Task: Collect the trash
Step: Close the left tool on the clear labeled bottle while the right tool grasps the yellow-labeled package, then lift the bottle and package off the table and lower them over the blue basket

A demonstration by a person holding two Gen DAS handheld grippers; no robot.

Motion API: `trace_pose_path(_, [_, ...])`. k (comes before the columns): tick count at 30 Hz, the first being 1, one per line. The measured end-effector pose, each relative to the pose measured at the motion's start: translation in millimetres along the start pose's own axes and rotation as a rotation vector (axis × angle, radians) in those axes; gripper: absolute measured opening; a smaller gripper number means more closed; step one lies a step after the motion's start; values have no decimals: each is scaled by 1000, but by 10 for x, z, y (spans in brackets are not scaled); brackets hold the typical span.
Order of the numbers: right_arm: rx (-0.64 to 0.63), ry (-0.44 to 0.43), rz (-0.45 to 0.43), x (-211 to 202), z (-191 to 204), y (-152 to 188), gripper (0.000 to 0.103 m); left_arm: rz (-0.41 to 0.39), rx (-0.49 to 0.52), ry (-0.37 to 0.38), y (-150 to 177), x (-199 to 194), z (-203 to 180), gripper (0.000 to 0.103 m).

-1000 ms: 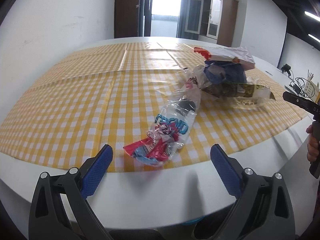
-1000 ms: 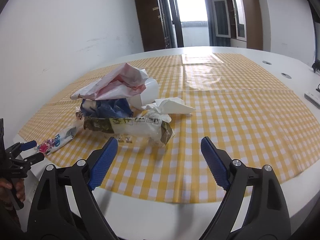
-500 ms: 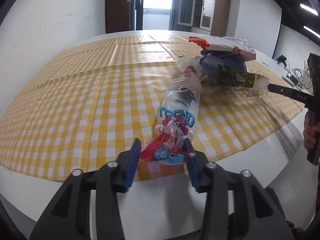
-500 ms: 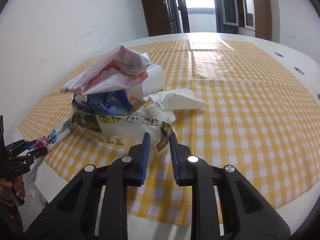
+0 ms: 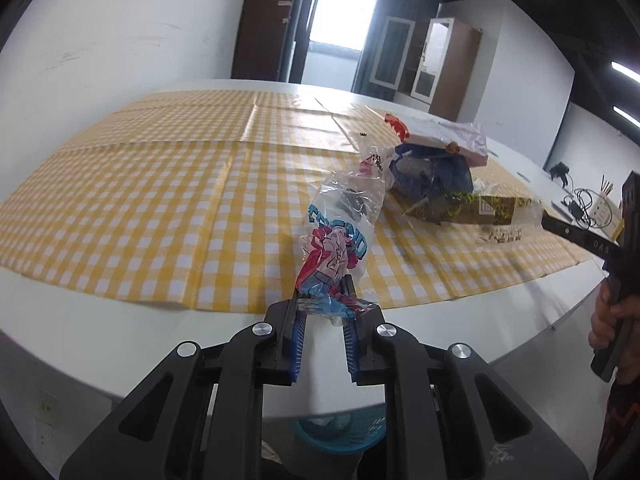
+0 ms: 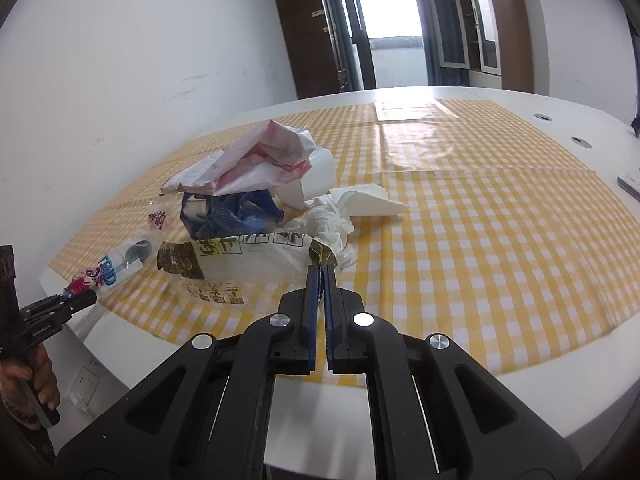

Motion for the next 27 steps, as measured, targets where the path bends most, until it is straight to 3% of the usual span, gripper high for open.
trace_pose_path(8, [17,-8,-18,-258,98,212,2,-59,-4,13,70,-398,-87,15])
trace_pose_path(27, [-2,-14,-21,-831,355,793,2,-100,77,92,481,-1101,-405,15])
Point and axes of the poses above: each gripper's, at about its wrist camera, not at the fingertips, and x roughly the way its jaws point, z to its left, y to its underside, the point moved 9 cm from there along x, roughly the way its jaws point, and after that the axes turned 2 degrees about z, right-handed, at the moved point
